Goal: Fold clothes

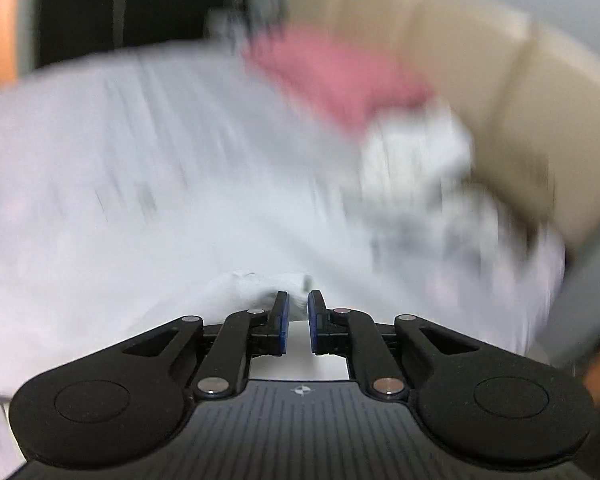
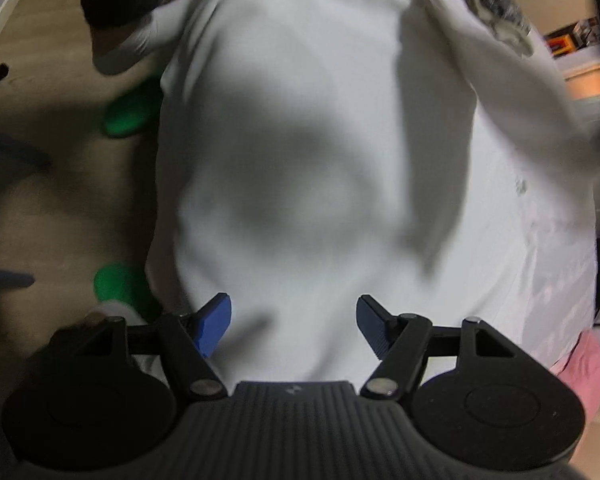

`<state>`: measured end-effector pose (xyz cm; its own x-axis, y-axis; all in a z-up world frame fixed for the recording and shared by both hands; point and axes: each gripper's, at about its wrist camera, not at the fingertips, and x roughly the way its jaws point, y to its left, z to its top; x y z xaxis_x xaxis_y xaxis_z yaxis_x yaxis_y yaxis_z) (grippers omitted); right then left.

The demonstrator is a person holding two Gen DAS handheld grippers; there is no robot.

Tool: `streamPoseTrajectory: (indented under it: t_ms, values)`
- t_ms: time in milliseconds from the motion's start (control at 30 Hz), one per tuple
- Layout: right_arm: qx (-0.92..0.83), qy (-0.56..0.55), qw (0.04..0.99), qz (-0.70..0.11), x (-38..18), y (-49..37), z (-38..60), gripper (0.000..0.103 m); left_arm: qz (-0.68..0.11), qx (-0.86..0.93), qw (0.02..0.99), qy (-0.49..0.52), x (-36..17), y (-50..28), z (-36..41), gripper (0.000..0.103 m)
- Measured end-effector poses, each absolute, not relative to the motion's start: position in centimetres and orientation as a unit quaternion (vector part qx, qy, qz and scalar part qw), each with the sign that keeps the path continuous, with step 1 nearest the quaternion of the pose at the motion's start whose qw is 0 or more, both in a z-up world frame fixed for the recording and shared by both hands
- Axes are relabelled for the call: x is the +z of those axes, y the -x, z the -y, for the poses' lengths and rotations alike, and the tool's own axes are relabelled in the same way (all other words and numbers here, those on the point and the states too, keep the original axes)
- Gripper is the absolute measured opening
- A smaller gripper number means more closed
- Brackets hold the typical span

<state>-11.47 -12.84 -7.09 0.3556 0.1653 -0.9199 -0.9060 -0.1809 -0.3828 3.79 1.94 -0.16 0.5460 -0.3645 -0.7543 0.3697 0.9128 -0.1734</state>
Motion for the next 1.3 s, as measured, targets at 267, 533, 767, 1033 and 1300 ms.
streamPoseTrajectory:
  t_ms: [267,533,767,1033,1300]
  values:
    - [0.438,0.526,0.655,-0.32,-6.1,6.5,14.3,0.073,-0.431,-0.153,0.887,-0.073,-2.8,0.8,-8.8,0.04]
    - [0.416,0.512,0.719,-0.218,-8.1,4.2,9.7,0.071,-0.46,-0.082,0.875,-0.126,-9.3,3.1,-17.1,0.04]
    - [0.413,0.581,0.675,-0.19,-12.2,4.1,4.5,0.052,-0.474,-0.09,0.862,-0.154,-11.6,3.8,-18.1,0.04]
    - [0.359,0.662,0.626,-0.199,-15.3,2.1,4.4,0.011,-0.453,-0.057,0.878,-0.145,-13.1,4.0,-20.8,0.042]
    - [0.299,0.659,0.651,-0.231,-11.9,-1.7,7.7,0.007,-0.468,-0.054,0.873,-0.123,-12.7,4.0,-21.6,0.042]
